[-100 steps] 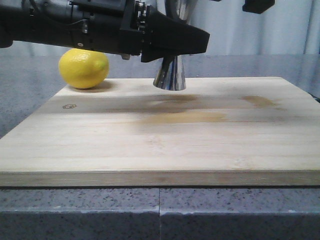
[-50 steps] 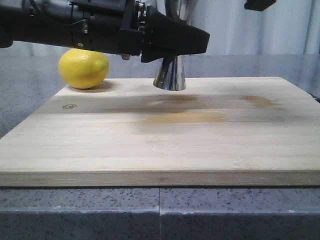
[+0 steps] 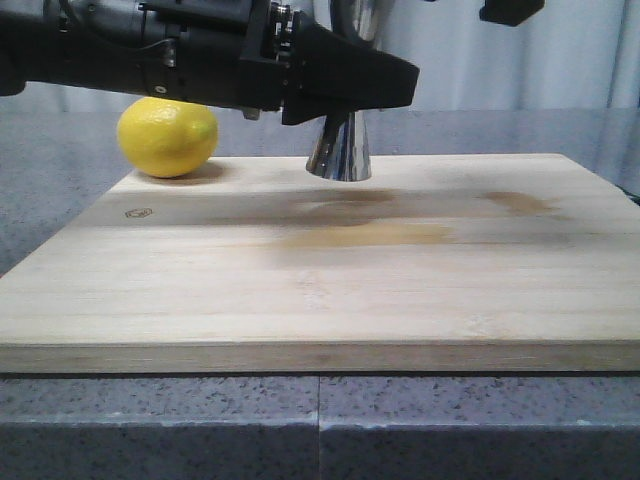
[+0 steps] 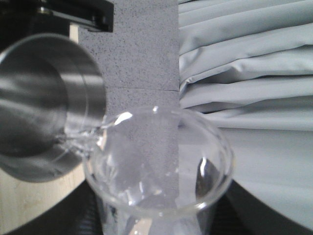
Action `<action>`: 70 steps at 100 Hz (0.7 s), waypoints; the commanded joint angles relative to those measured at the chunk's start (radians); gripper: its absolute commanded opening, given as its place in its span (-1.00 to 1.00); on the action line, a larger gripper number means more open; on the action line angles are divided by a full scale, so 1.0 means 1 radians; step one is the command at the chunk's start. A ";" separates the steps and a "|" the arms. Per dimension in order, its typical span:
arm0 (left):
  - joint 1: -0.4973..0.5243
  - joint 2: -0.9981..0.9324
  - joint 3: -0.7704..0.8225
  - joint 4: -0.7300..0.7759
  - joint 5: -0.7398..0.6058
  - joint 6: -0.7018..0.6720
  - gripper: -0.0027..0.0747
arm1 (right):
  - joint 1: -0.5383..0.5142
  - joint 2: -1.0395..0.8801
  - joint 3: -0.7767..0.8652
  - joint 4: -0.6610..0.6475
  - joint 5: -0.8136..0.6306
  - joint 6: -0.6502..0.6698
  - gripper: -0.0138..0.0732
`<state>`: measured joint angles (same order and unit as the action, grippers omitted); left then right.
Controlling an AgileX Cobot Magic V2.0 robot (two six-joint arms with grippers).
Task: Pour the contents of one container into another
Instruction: 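Tilt the beaker with the right gripper, pouring liquid into the jigger, then tilt the beaker upright and move it back toward its spot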
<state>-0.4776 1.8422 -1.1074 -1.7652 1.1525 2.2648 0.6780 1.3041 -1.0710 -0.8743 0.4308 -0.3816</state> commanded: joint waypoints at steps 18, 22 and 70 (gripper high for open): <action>-0.009 -0.045 -0.030 -0.086 0.078 -0.003 -0.67 | -0.006 -0.042 -0.038 -0.012 -0.042 0.101 0.00; -0.009 -0.045 -0.030 -0.086 0.078 -0.003 -0.67 | -0.014 -0.049 -0.038 -0.009 -0.042 0.124 0.00; -0.009 -0.045 -0.030 -0.086 0.078 -0.003 -0.67 | -0.214 -0.179 -0.035 0.183 -0.164 0.461 0.00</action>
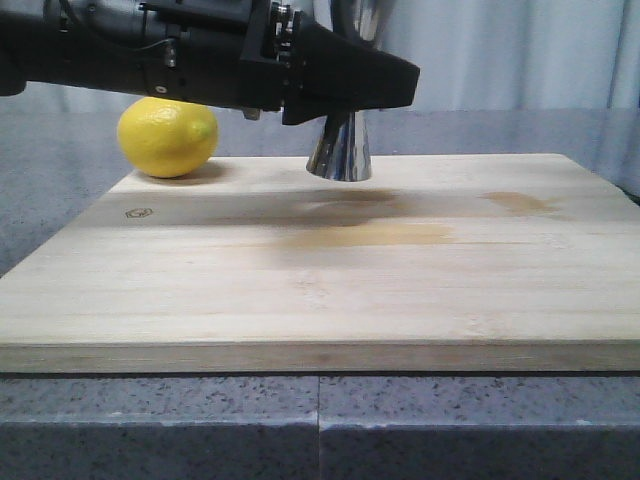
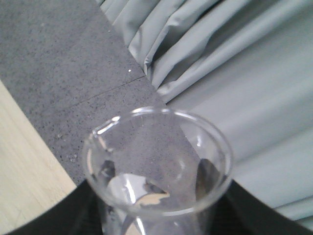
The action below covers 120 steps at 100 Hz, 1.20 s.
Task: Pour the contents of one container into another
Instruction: 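Tilt the beaker upright and move it back toward its spot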
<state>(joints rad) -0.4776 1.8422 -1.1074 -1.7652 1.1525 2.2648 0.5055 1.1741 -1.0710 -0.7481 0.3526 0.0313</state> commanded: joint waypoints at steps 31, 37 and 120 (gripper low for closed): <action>-0.009 -0.045 -0.030 -0.086 0.078 -0.003 -0.67 | -0.190 -0.117 0.118 0.375 -0.263 0.050 0.00; -0.009 -0.045 -0.030 -0.086 0.078 -0.003 -0.67 | -0.218 -0.131 0.179 0.429 -0.334 0.050 0.00; -0.009 -0.045 -0.030 -0.086 0.078 -0.003 -0.67 | -0.250 0.007 0.655 0.586 -0.956 0.107 0.00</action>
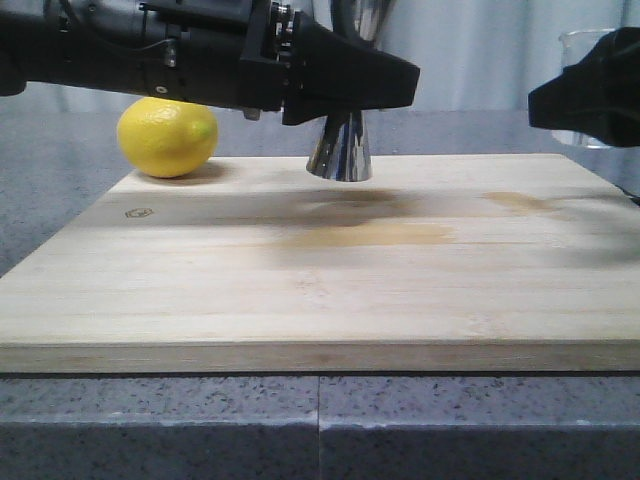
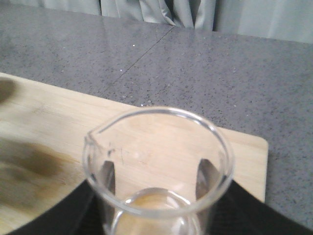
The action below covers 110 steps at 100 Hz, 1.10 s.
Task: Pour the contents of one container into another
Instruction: 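Tilt the beaker upright and move it back toward its spot, then set the beaker on the board, open the right gripper and withdraw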
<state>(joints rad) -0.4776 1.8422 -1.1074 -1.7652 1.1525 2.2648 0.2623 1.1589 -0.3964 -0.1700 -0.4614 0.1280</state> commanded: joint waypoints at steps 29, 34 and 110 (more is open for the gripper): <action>-0.009 -0.045 -0.030 -0.086 0.078 -0.003 -0.67 | -0.007 0.173 -0.019 0.000 -0.264 0.010 0.00; -0.009 -0.045 -0.030 -0.086 0.078 -0.003 -0.67 | -0.007 0.190 -0.019 0.000 -0.280 0.010 0.00; -0.009 -0.045 -0.030 -0.086 0.078 -0.003 -0.67 | -0.007 0.118 -0.022 -0.006 -0.217 0.010 0.77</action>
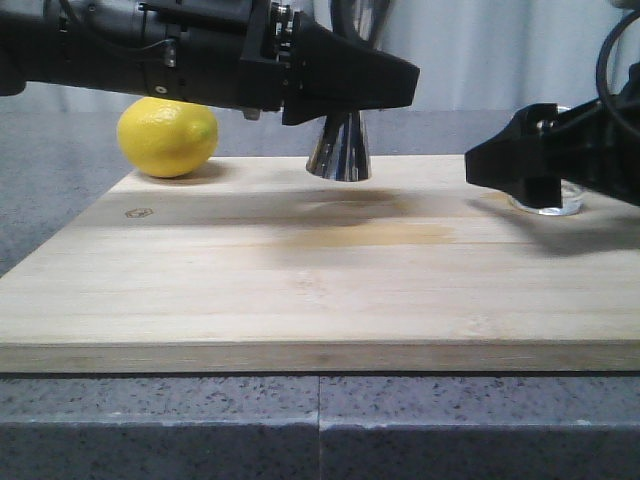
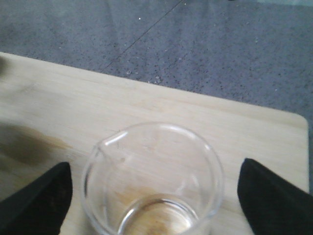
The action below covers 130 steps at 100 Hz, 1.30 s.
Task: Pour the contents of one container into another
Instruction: 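Set the beaker on the board, open the right gripper and withdraw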
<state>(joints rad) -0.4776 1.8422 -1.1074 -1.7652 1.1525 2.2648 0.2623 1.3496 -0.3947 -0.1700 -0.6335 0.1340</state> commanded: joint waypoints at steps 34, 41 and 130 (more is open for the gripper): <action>-0.009 -0.045 -0.030 -0.086 0.078 -0.003 -0.67 | -0.007 -0.366 -0.121 -0.014 0.279 0.004 0.77; -0.009 -0.045 -0.030 -0.086 0.078 -0.003 -0.67 | -0.007 -0.417 -0.152 -0.024 0.359 0.004 0.77; 0.010 -0.045 -0.030 -0.086 0.118 -0.005 -0.67 | -0.007 -0.582 -0.180 -0.078 0.473 0.004 0.76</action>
<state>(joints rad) -0.4776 1.8422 -1.1074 -1.7652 1.1525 2.2648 0.2623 0.7790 -0.5379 -0.2400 -0.0846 0.1342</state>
